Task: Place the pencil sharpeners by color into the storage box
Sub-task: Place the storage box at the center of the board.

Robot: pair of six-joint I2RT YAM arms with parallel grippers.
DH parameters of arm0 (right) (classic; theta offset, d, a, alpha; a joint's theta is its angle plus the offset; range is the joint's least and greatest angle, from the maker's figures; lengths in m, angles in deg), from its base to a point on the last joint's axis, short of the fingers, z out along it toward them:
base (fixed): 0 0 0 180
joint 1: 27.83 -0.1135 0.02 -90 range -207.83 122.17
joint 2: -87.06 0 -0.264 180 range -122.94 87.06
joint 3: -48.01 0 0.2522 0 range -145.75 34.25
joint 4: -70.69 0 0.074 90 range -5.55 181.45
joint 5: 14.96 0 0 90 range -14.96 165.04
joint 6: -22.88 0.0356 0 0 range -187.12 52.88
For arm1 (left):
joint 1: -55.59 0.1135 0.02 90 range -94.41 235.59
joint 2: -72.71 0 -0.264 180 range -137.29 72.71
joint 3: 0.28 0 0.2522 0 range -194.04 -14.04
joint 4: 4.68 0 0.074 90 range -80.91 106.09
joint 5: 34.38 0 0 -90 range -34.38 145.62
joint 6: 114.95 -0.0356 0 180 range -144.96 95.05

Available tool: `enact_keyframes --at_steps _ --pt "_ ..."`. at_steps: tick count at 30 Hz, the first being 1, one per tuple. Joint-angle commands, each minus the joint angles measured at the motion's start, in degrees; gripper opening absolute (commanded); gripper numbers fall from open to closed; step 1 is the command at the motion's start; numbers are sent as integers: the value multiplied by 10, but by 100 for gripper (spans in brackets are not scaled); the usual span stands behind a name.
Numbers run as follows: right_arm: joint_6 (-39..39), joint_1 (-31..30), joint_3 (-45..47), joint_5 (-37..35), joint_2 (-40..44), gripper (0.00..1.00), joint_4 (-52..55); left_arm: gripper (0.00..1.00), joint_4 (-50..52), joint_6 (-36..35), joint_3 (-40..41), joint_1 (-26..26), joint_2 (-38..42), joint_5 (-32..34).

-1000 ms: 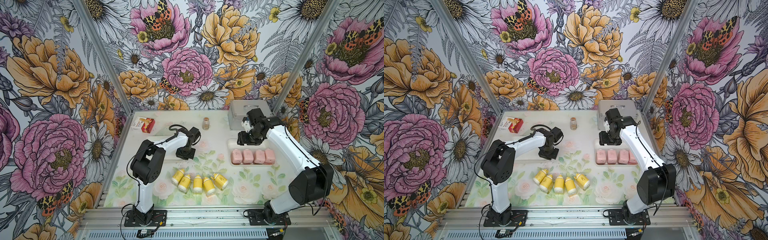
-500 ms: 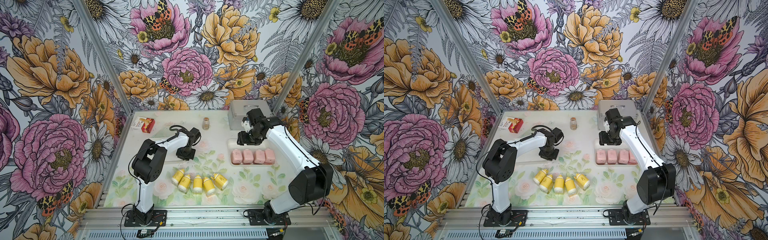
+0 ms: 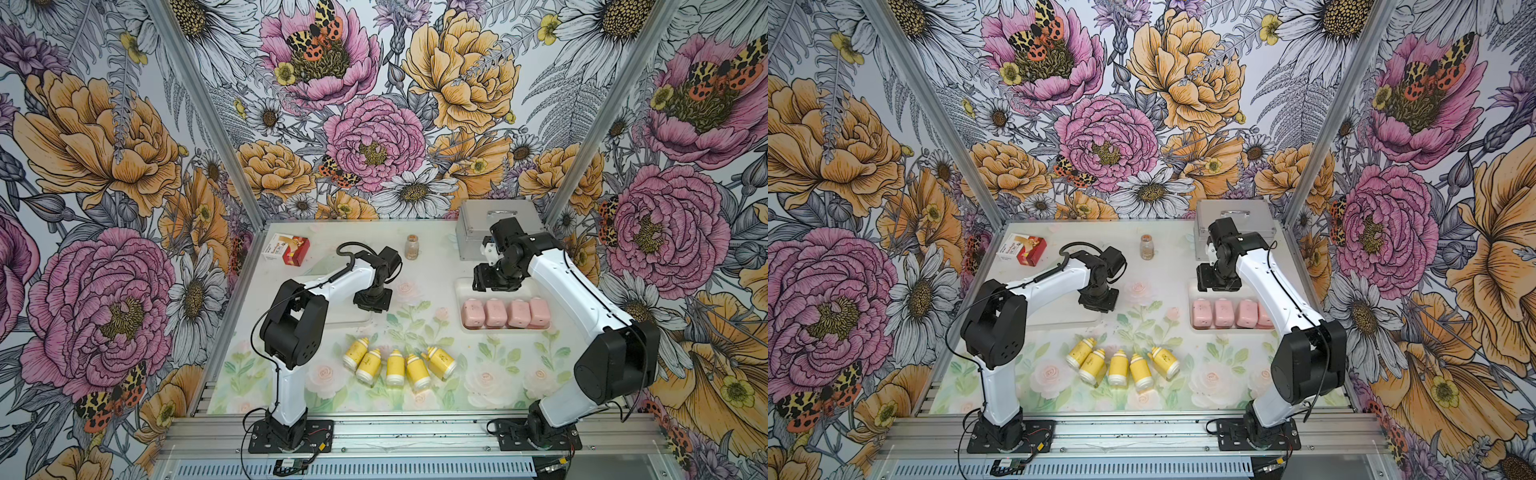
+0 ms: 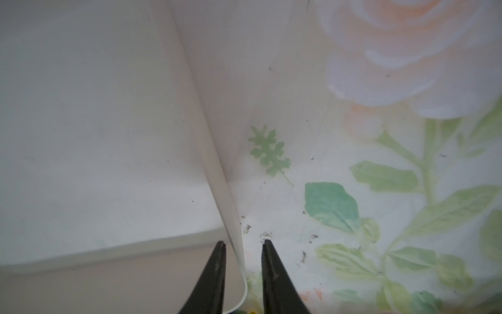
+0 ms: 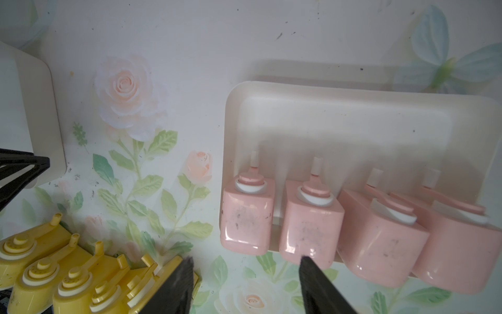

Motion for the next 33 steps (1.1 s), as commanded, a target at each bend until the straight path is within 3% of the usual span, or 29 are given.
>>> enact_keyframes --at_steps 1,9,19,23,33 --pt "2 -3 2 -4 -8 64 -17 27 -11 19 -17 5 52 2" --pt "-5 -3 -4 1 -18 64 -21 33 -4 54 11 5 172 6" --pt "-12 -6 -18 10 -30 64 -21 49 -5 102 182 -1 356 -1" --pt "-13 -10 -16 10 -33 64 -22 58 -6 115 239 -28 395 14" --pt "-13 -17 -14 8 -34 64 -22 60 -5 131 287 -60 425 12"
